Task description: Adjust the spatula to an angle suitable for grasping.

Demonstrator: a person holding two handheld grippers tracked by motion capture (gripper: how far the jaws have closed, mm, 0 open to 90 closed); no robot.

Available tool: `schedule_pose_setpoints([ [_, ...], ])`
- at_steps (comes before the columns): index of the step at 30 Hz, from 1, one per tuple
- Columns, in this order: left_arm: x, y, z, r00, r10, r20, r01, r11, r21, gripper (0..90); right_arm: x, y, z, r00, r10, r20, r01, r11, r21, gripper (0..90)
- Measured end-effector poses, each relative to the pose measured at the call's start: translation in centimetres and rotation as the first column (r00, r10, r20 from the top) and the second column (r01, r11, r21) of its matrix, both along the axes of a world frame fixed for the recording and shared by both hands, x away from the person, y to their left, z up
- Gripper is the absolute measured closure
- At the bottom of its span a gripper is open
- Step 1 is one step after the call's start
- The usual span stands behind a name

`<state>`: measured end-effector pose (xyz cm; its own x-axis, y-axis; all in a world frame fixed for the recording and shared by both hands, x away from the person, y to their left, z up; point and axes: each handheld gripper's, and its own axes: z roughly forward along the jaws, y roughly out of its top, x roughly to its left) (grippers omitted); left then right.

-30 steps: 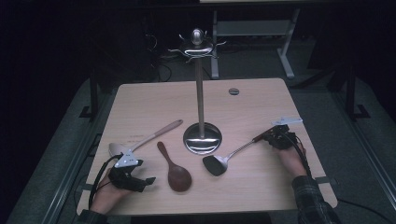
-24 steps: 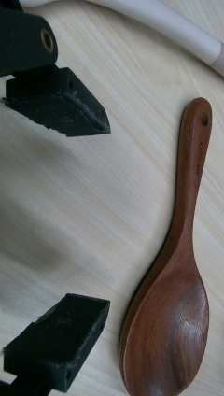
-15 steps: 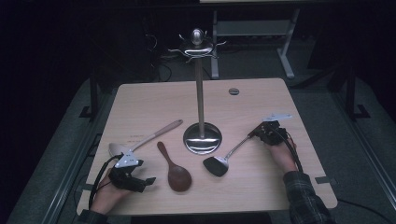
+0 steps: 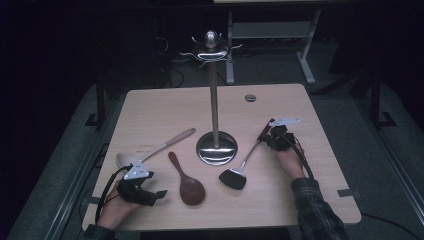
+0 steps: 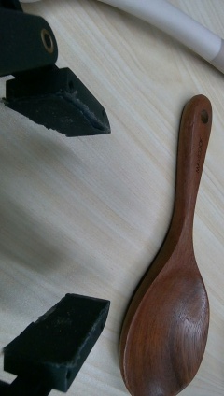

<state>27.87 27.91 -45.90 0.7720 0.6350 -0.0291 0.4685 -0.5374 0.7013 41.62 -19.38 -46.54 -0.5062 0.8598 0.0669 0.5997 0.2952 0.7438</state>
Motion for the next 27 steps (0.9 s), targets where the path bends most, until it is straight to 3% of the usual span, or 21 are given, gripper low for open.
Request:
schedule_pose_setpoints([
  [8, 0.0, 0.0, 0.0, 1.0, 0.001, -0.002, -0.001, 1.0, -0.004, 12.9, 0.8, 2.0, -0.3, 0.999, 0.043, 0.013, -0.043, 0.9989, 0.017, 89.9],
  [13, 0.0, 0.0, 0.1, 1.0, 0.003, -0.004, -0.003, 1.0, -0.007, 12.9, -0.1, 2.9, 0.4, 0.9958, 0.091, -0.008, -0.091, 0.9957, 0.019, 89.9],
  [17, 0.0, 0.1, 0.1, 1.0, 0.003, -0.003, -0.003, 1.0, -0.005, 12.9, -1.7, 4.3, 1.4, 0.9843, 0.17, -0.05, -0.169, 0.9854, 0.024, 89.9],
  [21, -0.1, 0.0, 0.1, 1.0, 0.004, -0.001, -0.004, 1.0, -0.007, 12.9, -2.9, 5.7, 1.6, 0.9632, 0.255, -0.085, -0.256, 0.9668, 0.003, 89.9],
  [27, 0.0, 0.0, 0.0, 1.0, 0.003, -0.004, -0.003, 1.0, -0.008, 12.9, -3.4, 7.2, 1.3, 0.9473, 0.289, -0.139, -0.292, 0.9565, -0.001, 89.9],
])
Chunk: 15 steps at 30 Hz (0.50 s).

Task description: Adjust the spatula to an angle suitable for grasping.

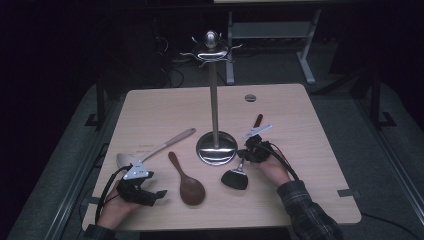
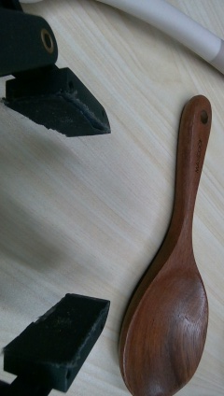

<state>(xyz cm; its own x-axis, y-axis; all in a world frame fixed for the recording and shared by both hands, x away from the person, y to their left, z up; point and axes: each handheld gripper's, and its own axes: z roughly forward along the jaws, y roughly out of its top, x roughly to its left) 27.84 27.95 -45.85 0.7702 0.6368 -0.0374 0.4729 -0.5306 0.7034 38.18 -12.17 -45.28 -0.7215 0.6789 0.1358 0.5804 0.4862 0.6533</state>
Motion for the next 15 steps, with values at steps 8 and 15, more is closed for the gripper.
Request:
schedule_pose_setpoints([
  [8, -0.02, -0.01, 0.0, 1.0, -0.001, -0.001, 0.001, 1.0, 0.001, 12.9, -0.14, 0.62, -0.49, 0.9997, 0.012, -0.023, -0.013, 0.9995, -0.029, 89.9],
  [15, -0.04, 0.05, 0.04, 1.0, 0.0, -0.002, 0.0, 1.0, 0.002, 12.9, -0.25, 0.33, -0.42, 0.999, 0.003, -0.045, -0.005, 0.9994, -0.035, 89.9],
])
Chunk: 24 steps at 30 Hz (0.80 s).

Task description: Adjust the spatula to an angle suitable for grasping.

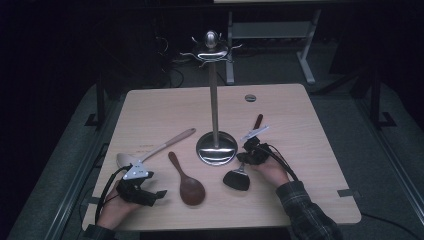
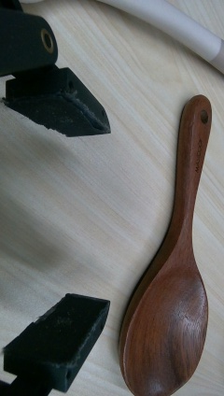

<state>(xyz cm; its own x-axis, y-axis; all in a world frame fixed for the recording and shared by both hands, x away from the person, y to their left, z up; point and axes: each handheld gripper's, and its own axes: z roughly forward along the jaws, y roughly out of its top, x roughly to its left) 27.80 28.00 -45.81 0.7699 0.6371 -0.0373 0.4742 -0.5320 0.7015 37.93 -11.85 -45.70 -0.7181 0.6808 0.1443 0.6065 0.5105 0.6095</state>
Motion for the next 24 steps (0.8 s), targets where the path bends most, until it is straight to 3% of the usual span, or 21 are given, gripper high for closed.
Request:
schedule_pose_setpoints([
  [9, -0.1, 0.0, 0.0, 1.0, 0.006, 0.003, -0.006, 1.0, -0.005, 12.9, -1.0, -1.6, -0.2, 0.9998, -0.017, -0.006, 0.017, 0.9992, -0.036, 89.9],
  [18, -0.1, 0.0, 0.0, 1.0, 0.007, 0.005, -0.007, 1.0, -0.004, 12.9, -2.5, -3.8, -0.2, 0.9993, -0.038, 0.0, 0.038, 0.9984, -0.042, 89.9],
  [24, -0.1, 0.1, 0.0, 0.9999, 0.014, 0.005, -0.014, 0.9998, -0.013, 12.9, -3.8, -6.2, 0.0, 0.9956, -0.093, -0.007, 0.093, 0.9948, -0.042, 90.0],
])
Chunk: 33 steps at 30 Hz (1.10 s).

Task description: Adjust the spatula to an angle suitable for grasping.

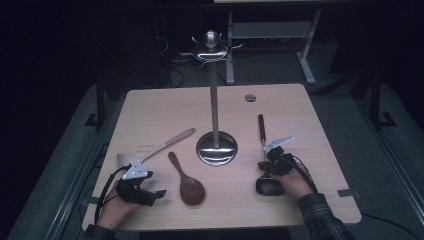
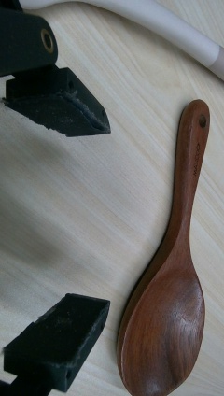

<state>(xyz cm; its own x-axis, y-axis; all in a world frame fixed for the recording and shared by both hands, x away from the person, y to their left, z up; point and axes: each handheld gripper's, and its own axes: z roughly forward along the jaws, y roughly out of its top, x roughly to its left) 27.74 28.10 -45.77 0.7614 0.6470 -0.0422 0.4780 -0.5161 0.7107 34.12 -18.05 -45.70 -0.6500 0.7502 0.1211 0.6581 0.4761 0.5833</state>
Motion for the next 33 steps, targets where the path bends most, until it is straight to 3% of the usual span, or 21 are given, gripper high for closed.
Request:
schedule_pose_setpoints([
  [15, 0.0, 0.0, 0.0, 1.0, 0.001, 0.003, -0.001, 1.0, 0.003, 12.9, -1.0, -5.1, 0.3, 0.9942, -0.107, 0.008, 0.107, 0.9941, -0.016, 90.0],
  [16, 0.0, 0.0, 0.1, 1.0, -0.007, 0.003, 0.007, 0.9999, 0.011, 12.9, -0.8, -5.8, 0.3, 0.9935, -0.11, 0.027, 0.111, 0.9937, -0.016, 90.0],
  [29, 0.0, -0.1, 0.0, 0.9999, -0.011, 0.004, 0.011, 0.9998, 0.016, 12.9, -0.2, -8.1, 0.8, 0.9836, -0.168, 0.066, 0.172, 0.9834, -0.058, 89.9],
  [33, 0.0, -0.2, 0.0, 0.9999, -0.011, 0.004, 0.011, 0.9998, 0.017, 12.9, 0.0, -8.9, 0.8, 0.9778, -0.197, 0.07, 0.203, 0.9759, -0.081, 89.9],
])
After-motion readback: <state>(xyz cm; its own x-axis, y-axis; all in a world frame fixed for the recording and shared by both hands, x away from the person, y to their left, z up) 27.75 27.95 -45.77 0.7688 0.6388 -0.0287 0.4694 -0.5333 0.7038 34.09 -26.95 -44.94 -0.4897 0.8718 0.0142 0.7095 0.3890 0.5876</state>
